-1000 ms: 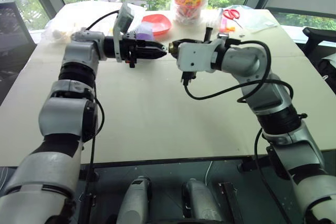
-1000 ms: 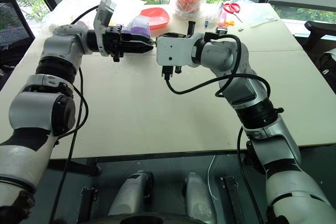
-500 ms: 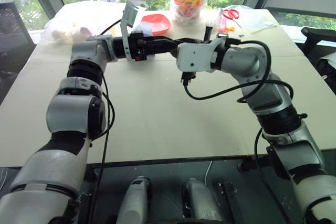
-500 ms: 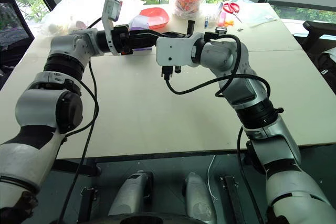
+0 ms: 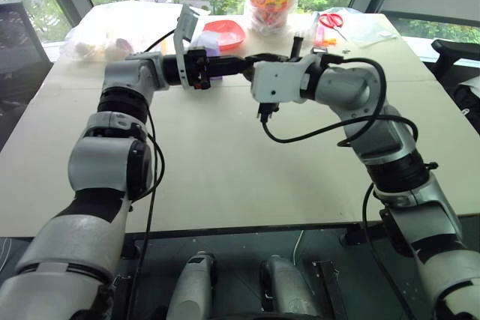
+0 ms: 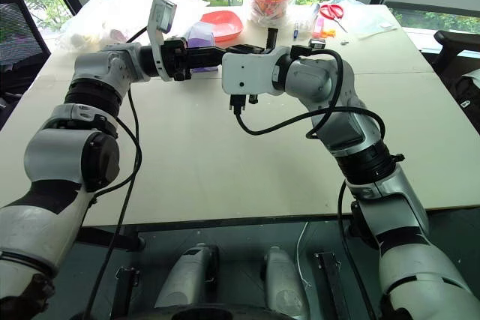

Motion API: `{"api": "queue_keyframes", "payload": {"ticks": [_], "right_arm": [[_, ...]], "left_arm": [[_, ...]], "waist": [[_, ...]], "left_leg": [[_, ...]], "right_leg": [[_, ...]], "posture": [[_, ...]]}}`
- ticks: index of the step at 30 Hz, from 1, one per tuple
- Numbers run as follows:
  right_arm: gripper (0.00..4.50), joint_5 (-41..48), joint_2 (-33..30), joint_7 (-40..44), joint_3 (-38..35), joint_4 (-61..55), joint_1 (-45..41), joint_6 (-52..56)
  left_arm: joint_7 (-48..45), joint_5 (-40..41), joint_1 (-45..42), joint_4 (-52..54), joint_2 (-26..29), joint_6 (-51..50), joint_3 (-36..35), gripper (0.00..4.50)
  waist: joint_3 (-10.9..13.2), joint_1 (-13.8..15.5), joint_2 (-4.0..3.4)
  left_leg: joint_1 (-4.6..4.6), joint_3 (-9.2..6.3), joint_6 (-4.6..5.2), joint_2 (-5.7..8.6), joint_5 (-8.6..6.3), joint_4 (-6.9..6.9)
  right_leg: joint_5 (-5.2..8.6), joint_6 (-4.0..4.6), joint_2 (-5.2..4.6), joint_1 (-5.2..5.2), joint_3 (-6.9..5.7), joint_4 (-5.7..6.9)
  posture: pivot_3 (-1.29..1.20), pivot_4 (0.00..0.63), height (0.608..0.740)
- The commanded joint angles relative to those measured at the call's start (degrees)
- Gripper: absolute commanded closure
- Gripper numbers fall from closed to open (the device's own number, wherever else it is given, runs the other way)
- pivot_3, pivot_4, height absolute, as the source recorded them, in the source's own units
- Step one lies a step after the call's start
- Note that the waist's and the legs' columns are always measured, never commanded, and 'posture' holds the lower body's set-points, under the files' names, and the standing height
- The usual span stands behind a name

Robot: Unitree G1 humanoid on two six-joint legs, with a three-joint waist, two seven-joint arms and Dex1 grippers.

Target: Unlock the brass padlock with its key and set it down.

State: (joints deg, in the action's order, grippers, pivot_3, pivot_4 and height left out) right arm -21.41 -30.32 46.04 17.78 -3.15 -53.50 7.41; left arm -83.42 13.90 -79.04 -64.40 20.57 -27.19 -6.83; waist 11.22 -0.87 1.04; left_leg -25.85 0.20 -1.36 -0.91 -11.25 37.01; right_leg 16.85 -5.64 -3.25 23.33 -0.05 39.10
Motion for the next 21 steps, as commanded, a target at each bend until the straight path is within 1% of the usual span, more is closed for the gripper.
{"api": "queue_keyframes", "payload": {"ticks": [1, 4, 5, 6, 9, 10, 12, 15, 16, 18, 21], "right_arm": [[2.33, 1.82, 0.63, -0.17, -2.18, -3.86, -1.11, 0.92], [0.86, 1.78, -0.54, 0.91, -2.34, -5.02, -0.56, 2.07], [0.29, 1.87, -0.88, 1.2, -2.39, -5.42, -0.36, 2.48], [0.07, 1.56, -1.37, 0.68, -3.06, -6.22, 0.17, 3.41], [0.07, 2.56, -2.89, 0.91, -6.37, -9.93, 2.88, 8.98], [0.68, 5.37, -1.9, 1.19, -9.0, -12.29, 4.22, 13.59], [1.51, 9.7, 0.33, 0.76, -13.24, -16.45, 6.07, 22.24], [3.1, 16.56, 5.06, -0.65, -18.64, -22.1, 7.04, 35.5], [3.62, 18.76, 6.58, -0.99, -19.93, -23.69, 7.02, 40.01], [4.48, 22.18, 8.07, -1.12, -20.78, -26.06, 6.95, 46.88], [4.48, 26.35, 9.03, -1.95, -20.55, -28.81, 6.9, 53.66]], "left_arm": [[-0.42, -0.19, -0.27, 2.09, -0.12, 1.53, 0.86, 4.5], [-0.31, 0.01, -0.29, 1.88, 0.22, 1.82, 0.69, 4.5], [-0.31, 0.03, -0.28, 1.86, 0.28, 1.89, 0.65, 4.5], [-0.31, 0.02, -0.2, 1.88, 0.43, 2.1, 0.61, 4.5], [-0.3, -0.11, 0.02, 1.64, 1.01, 2.66, 0.57, 4.5], [-0.29, -0.1, 0.03, 1.45, 1.27, 2.75, 0.47, 4.5], [-0.52, 0.02, 0.09, 1.27, 1.71, 2.62, 0.37, 4.5], [-2.26, -0.02, 0.53, 1.44, 2.18, 2.18, 0.96, 4.5], [-2.98, -0.01, 0.67, 1.5, 2.26, 2.03, 1.11, 4.5], [-4.19, 0.02, 0.75, 1.57, 2.3, 1.94, 1.29, 4.5], [-6.2, 0.09, 0.82, 1.85, 2.21, 2.07, 1.48, 4.5]], "waist": [[0.0, 0.05, 0.0], [0.0, 0.0, 0.0], [0.0, 0.02, 0.0], [0.0, 0.04, 0.0], [0.0, 0.23, 0.0], [0.0, 0.24, 0.0], [0.0, 0.18, 0.0], [0.0, 0.05, 0.0], [0.0, 0.01, -0.01], [-0.01, 0.03, -0.01], [0.0, 0.08, -0.01]], "left_leg": [[0.0, 0.0, 0.0, 0.0, 0.0, 0.0], [0.0, 0.0, 0.0, 0.0, 0.0, 0.0], [0.0, 0.0, 0.0, 0.0, 0.0, 0.0], [0.0, 0.0, 0.0, 0.0, 0.0, 0.0], [0.0, -0.01, 0.0, 0.0, 0.0, 0.01], [-0.01, -0.01, 0.0, 0.0, 0.0, 0.01], [-0.01, -0.04, 0.0, 0.0, 0.0, 0.0], [0.02, -0.1, 0.0, -0.01, 0.0, -0.01], [0.03, -0.11, 0.0, -0.01, 0.0, -0.01], [0.06, -0.13, 0.0, -0.03, 0.0, -0.01], [0.06, -0.13, 0.0, -0.02, 0.0, 0.0]], "right_leg": [[0.0, 0.0, 0.0, 0.0, 0.0, 0.0], [0.0, 0.0, 0.0, 0.0, 0.0, 0.0], [0.0, 0.0, 0.0, 0.0, 0.0, 0.0], [0.0, 0.0, 0.0, 0.0, 0.0, 0.0], [0.0, 0.0, -0.01, -0.01, 0.0, 0.0], [0.0, 0.0, -0.01, -0.01, 0.0, -0.01], [0.0, 0.0, -0.02, -0.02, 0.01, -0.01], [0.0, 0.01, -0.02, -0.02, 0.01, 0.04], [0.0, 0.01, -0.01, -0.02, 0.0, 0.04], [0.0, 0.01, 0.0, -0.02, 0.0, 0.06], [0.0, 0.01, -0.01, -0.04, 0.0, 0.06]], "posture": [[0.0, 0.15, 0.74], [0.0, 0.15, 0.74], [0.0, 0.15, 0.74], [0.0, 0.15, 0.74], [0.0, 0.15, 0.74], [0.0, 0.15, 0.74], [0.0, 0.15, 0.74], [0.0, 0.15, 0.74], [0.0, 0.15, 0.74], [0.0, 0.15, 0.74], [0.0, 0.15, 0.74]]}}
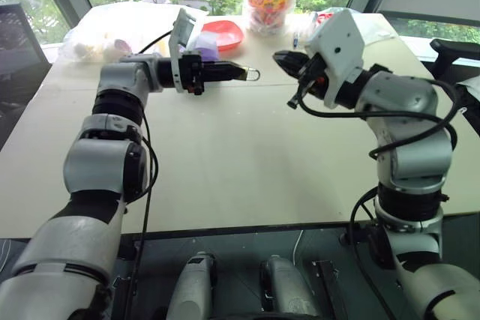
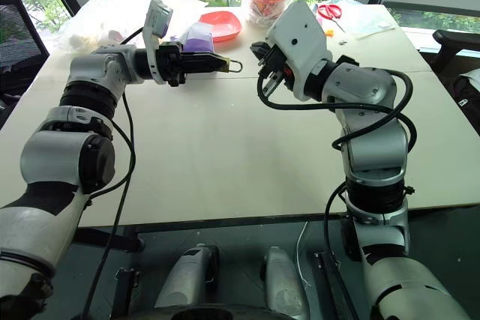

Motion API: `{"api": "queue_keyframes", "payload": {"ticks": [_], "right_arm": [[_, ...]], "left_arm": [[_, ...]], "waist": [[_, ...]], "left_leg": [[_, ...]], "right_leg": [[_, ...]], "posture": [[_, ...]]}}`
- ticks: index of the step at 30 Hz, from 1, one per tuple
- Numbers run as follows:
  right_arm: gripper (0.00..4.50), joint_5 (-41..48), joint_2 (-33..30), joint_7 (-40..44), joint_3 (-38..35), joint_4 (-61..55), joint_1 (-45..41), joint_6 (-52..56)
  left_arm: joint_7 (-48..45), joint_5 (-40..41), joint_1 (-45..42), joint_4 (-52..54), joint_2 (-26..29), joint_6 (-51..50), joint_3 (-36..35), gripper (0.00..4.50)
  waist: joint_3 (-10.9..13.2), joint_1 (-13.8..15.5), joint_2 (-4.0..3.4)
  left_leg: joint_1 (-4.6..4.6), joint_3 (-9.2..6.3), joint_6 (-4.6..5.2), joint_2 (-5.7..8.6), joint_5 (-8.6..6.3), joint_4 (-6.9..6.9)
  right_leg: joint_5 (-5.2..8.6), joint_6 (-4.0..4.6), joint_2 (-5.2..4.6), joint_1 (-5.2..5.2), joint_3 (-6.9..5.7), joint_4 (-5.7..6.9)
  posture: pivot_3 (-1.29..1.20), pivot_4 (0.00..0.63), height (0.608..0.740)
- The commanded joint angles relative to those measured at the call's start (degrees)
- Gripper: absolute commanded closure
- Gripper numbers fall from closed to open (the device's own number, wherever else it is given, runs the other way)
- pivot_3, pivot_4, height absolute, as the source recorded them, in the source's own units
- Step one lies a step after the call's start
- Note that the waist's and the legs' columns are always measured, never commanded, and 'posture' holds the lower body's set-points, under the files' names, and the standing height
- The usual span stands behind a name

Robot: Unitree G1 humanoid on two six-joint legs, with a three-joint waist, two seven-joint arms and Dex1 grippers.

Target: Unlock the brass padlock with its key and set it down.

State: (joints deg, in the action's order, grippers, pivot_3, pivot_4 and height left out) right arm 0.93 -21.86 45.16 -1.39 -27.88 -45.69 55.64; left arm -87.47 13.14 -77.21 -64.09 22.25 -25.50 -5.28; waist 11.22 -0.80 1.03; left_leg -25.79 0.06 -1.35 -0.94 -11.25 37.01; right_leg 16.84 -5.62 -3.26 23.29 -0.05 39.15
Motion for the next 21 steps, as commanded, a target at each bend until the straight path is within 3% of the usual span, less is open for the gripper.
{"api": "queue_keyframes", "payload": {"ticks": [1, 6, 21], "right_arm": [[4.48, 4.9, 0.62, -1.66, -1.31, -4.66, -0.99, 6.58], [4.48, 7.68, -0.08, -4.45, 0.4, -5.03, -0.74, 7.59], [4.48, 9.99, -3.08, -7.81, 5.29, 4.0, 1.48, -0.58]], "left_arm": [[-2.46, 0.83, -0.98, 1.63, 0.52, 0.41, -0.06, 4.5], [-3.98, 0.64, -0.95, 2.29, 0.51, -0.18, 0.34, 4.5], [-5.03, 10.52, 2.92, 14.09, 3.5, -5.87, 6.23, 4.5]], "waist": [[0.0, 0.07, 0.0], [0.0, 0.12, 0.0], [0.0, 0.08, 0.0]], "left_leg": [[-0.01, 0.0, 0.0, 0.0, 0.0, 0.0], [-0.02, 0.0, 0.0, 0.02, 0.0, 0.01], [-0.03, 0.0, 0.01, 0.01, -0.01, 0.0]], "right_leg": [[0.0, 0.0, 0.0, 0.0, 0.0, 0.0], [0.0, 0.0, -0.04, 0.0, 0.0, -0.01], [0.0, 0.0, -0.02, 0.0, 0.0, -0.03]], "posture": [[0.0, 0.15, 0.74], [0.0, 0.15, 0.74], [0.0, 0.15, 0.74]]}}
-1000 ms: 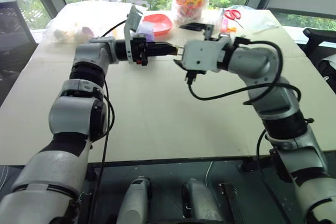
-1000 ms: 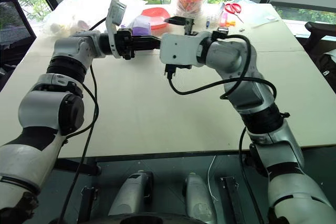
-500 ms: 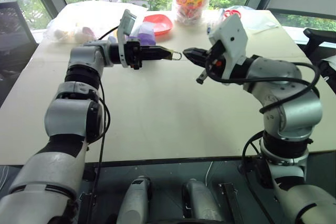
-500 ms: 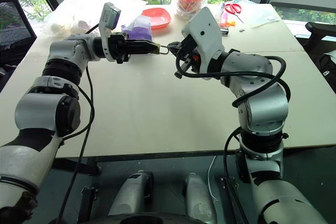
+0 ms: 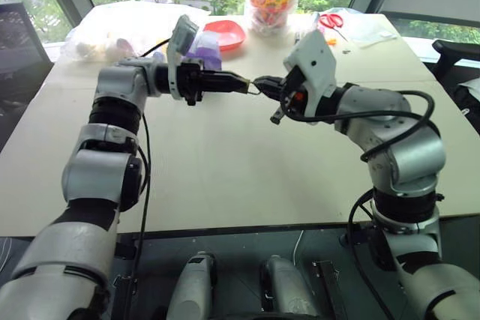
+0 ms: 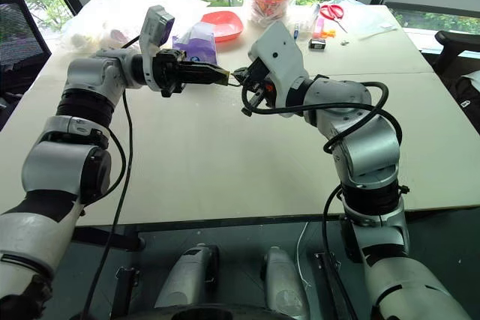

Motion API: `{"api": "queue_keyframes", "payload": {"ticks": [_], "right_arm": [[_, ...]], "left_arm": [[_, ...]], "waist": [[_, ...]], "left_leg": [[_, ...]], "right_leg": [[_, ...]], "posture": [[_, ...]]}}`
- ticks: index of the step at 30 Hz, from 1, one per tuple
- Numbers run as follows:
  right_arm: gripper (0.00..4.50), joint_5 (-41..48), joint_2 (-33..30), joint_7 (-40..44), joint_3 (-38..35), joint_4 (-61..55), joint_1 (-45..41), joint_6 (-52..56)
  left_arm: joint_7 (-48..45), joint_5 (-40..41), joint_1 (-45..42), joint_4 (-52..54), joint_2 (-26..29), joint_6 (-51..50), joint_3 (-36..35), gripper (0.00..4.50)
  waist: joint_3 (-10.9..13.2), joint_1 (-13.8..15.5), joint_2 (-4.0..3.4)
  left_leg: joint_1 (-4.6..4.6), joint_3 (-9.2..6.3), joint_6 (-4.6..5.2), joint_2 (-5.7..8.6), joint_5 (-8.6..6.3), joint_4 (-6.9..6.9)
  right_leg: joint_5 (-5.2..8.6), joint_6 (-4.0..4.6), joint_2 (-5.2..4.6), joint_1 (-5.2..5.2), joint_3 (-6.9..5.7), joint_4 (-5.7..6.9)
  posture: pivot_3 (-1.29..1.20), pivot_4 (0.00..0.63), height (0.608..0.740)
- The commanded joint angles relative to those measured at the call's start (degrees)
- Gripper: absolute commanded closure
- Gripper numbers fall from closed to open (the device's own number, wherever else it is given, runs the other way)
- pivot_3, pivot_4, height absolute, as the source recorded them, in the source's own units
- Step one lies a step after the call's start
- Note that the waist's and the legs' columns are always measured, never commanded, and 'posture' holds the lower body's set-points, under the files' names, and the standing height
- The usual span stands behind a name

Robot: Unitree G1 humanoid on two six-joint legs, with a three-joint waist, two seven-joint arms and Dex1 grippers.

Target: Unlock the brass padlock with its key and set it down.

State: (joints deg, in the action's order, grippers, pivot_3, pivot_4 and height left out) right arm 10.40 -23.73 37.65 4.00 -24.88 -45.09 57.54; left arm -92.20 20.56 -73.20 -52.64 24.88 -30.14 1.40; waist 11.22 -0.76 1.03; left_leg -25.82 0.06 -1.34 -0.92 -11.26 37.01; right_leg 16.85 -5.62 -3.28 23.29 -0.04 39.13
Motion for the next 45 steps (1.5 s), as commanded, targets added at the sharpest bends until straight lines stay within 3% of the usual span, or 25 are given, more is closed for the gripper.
{"api": "queue_keyframes", "payload": {"ticks": [1, 12, 18, 25, 29, 34, 39, 40, 45], "right_arm": [[4.48, 0.49, -1.62, -0.18, 0.23, 1.31, 1.4, -3.07], [4.48, 5.03, -2.98, -0.17, 1.81, -3.83, 4.43, 0.3], [4.48, 6.7, -7.04, -0.29, 3.86, -11.19, 9.51, 3.81], [4.48, 7.45, -10.95, -2.6, 1.92, -16.23, 10.94, 7.14], [4.48, 7.11, -12.55, -3.67, 1.47, -16.3, 11.47, 7.29], [4.48, 7.56, -13.76, -4.33, 1.13, -16.76, 11.76, 7.46], [4.48, 7.4, -14.63, -4.74, 1.23, -16.82, 12.39, 7.12], [4.5, 7.38, -14.66, -4.86, 1.27, -16.85, 12.45, 7.1], [4.5, 7.16, -15.48, -5.18, 1.04, -16.89, 13.7, 6.6]], "left_arm": [[-0.3, 3.02, -1.4, 2.32, 0.91, -1.04, -0.86, 4.5], [6.57, 1.12, -4.89, -4.55, -1.71, 4.05, -5.02, 4.5], [10.51, -0.51, -4.93, -9.08, -5.08, 8.26, -5.49, 4.5], [23.39, 0.89, -2.64, -17.3, -14.82, -0.1, -10.43, 4.5], [32.34, -3.7, 1.12, -19.82, -19.23, -0.64, -8.4, 4.5], [43.66, -6.58, 3.87, -22.11, -21.07, 1.66, -9.56, 4.5], [47.05, -6.63, 4.4, -22.98, -21.29, 0.76, -12.28, 4.5], [46.81, -7.06, 4.46, -23.02, -21.15, 0.33, -12.22, 3.49], [43.72, -9.88, 4.52, -21.97, -19.08, 2.74, -9.89, 1.81]], "waist": [[0.0, 0.07, 0.0], [0.0, -0.01, 0.0], [0.0, 0.18, 0.01], [-0.01, 0.11, 0.03], [-0.01, -0.08, 0.02], [-0.01, 0.06, 0.03], [-0.02, 0.16, 0.04], [-0.02, 0.15, 0.04], [-0.03, 0.07, 0.05]], "left_leg": [[0.01, -0.01, 0.0, 0.0, 0.0, 0.01], [0.01, -0.01, 0.01, -0.01, 0.0, 0.01], [-0.04, -0.03, 0.03, 0.01, -0.02, 0.03], [-0.05, -0.07, 0.05, 0.02, -0.03, 0.1], [-0.03, -0.07, 0.06, 0.02, -0.03, 0.07], [-0.01, -0.09, 0.06, 0.01, -0.03, 0.05], [0.01, -0.1, 0.05, 0.04, -0.04, 0.09], [0.03, -0.1, 0.05, 0.04, -0.04, 0.09], [0.32, -0.1, 0.05, 0.04, -0.04, 0.06]], "right_leg": [[0.0, 0.0, 0.0, -0.02, 0.0, 0.0], [0.0, 0.0, 0.03, -0.01, 0.0, -0.01], [0.01, 0.0, -0.01, -0.03, -0.02, -0.06], [0.0, -0.01, -0.02, -0.05, -0.05, -0.06], [0.0, -0.01, 0.0, -0.05, -0.04, -0.06], [0.0, -0.01, 0.02, -0.03, -0.03, -0.04], [0.0, -0.01, -0.04, -0.1, -0.04, -0.04], [0.0, -0.01, -0.04, -0.12, -0.04, -0.04], [0.0, 0.0, -0.03, -0.36, -0.04, -0.05]], "posture": [[0.0, 0.15, 0.74], [0.0, 0.15, 0.74], [0.0, 0.15, 0.74], [0.0, 0.15, 0.74], [0.0, 0.15, 0.74], [0.0, 0.15, 0.74], [0.0, 0.15, 0.74], [0.0, 0.15, 0.74], [0.0, 0.15, 0.74]]}}
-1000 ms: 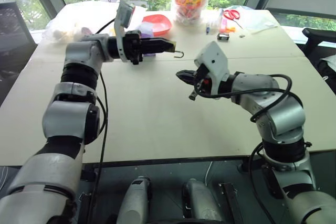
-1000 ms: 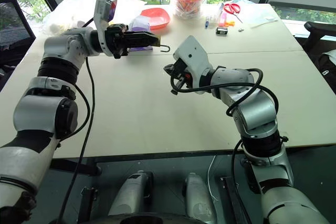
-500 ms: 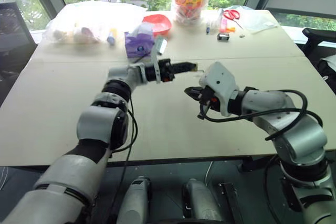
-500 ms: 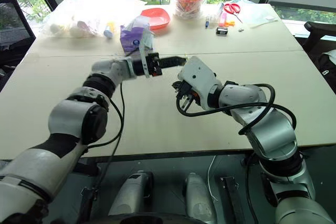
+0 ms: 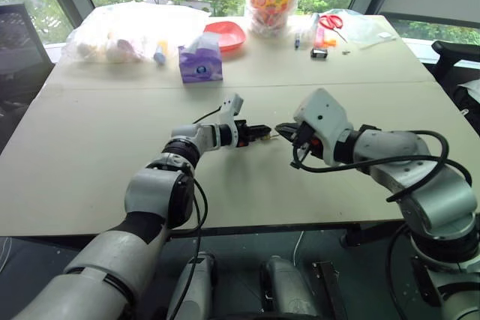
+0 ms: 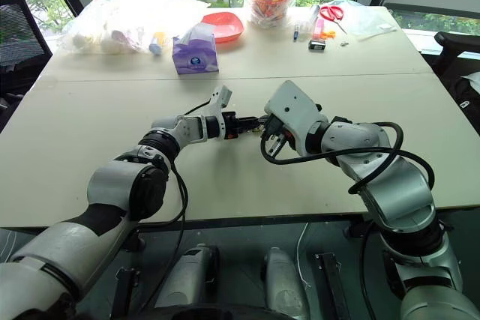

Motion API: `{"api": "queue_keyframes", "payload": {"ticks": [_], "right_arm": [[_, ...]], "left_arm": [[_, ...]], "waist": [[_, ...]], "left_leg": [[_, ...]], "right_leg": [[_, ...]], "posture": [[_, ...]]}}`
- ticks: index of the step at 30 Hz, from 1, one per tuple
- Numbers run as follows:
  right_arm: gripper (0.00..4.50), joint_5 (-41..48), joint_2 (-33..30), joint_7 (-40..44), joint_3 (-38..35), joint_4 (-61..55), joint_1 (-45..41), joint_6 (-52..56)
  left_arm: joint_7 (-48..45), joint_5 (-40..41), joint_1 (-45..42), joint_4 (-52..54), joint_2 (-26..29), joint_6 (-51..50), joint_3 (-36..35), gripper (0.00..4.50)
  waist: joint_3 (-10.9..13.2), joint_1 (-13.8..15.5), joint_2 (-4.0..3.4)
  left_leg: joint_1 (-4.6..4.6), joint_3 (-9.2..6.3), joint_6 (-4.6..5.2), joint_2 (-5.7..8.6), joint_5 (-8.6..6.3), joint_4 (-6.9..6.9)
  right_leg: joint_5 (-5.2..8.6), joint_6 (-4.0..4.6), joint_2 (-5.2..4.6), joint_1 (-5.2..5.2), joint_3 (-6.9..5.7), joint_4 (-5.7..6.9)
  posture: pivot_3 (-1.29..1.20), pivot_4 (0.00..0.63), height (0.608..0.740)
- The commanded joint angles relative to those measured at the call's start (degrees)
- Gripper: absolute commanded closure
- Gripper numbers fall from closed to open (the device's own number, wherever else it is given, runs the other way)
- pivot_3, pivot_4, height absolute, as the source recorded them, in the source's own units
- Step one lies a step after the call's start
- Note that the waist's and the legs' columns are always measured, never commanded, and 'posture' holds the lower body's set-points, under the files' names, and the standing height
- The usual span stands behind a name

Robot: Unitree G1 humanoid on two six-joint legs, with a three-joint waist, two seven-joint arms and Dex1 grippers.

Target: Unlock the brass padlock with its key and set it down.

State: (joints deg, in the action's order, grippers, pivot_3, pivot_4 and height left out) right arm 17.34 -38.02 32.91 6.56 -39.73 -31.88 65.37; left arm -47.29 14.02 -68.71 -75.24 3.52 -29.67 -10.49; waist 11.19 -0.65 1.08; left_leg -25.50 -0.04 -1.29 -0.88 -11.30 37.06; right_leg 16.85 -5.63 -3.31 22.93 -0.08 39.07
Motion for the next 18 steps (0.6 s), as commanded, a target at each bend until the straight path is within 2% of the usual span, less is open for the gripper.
{"api": "queue_keyframes", "payload": {"ticks": [1, 6, 9, 13, 18], "right_arm": [[4.5, 0.11, -1.53, -0.48, -1.5, -2.17, 0.87, -1.32], [4.5, 0.24, -2.51, -1.44, -3.61, -2.36, 4.84, -0.42], [4.5, 1.46, -1.33, -2.28, -6.5, -2.32, 6.78, 1.55], [4.5, 3.28, 0.39, -3.58, -10.85, -1.92, 8.28, 3.98], [4.5, 4.23, 4.78, -7.26, -16.95, -0.34, 9.7, 6.72]], "left_arm": [[-2.67, -4.57, 0.16, 1.24, 3.03, 4.49, 3.33, 1.52], [-14.54, -7.32, 0.24, 7.49, 9.24, 12.64, 7.45, 1.52], [-19.62, -6.64, 1.65, 13.04, 12.79, 12.79, 8.28, 1.52], [-24.32, -3.08, 8.36, 29.11, 18.65, 6.83, 7.37, 1.52], [-18.39, 3.3, 23.55, 58.01, 22.61, -4.9, 4.22, 1.52]], "waist": [[0.0, -0.14, 0.0], [0.0, -0.23, 0.0], [0.0, 0.17, 0.0], [0.0, 0.03, 0.0], [0.0, -0.06, -0.01]], "left_leg": [[0.11, 0.0, 0.0, -0.01, 0.0, 0.0], [0.14, 0.02, -0.01, -0.09, 0.0, -0.07], [0.06, 0.01, -0.01, -0.11, 0.0, -0.1], [-0.03, 0.06, 0.07, -0.07, -0.05, -0.12], [-0.01, 0.04, 0.12, -0.11, -0.08, -0.19]], "right_leg": [[0.0, 0.01, 0.0, -0.1, 0.0, -0.01], [-0.05, 0.13, 0.07, -0.02, 0.02, -0.03], [-0.05, 0.14, 0.02, 0.01, 0.02, -0.06], [-0.05, 0.11, -0.23, -0.06, 0.02, -0.32], [-0.06, 0.1, -0.38, -0.16, 0.04, -0.51]], "posture": [[0.0, 0.15, 0.74], [0.0, 0.15, 0.74], [0.0, 0.15, 0.74], [0.0, 0.15, 0.74], [0.0, 0.15, 0.74]]}}
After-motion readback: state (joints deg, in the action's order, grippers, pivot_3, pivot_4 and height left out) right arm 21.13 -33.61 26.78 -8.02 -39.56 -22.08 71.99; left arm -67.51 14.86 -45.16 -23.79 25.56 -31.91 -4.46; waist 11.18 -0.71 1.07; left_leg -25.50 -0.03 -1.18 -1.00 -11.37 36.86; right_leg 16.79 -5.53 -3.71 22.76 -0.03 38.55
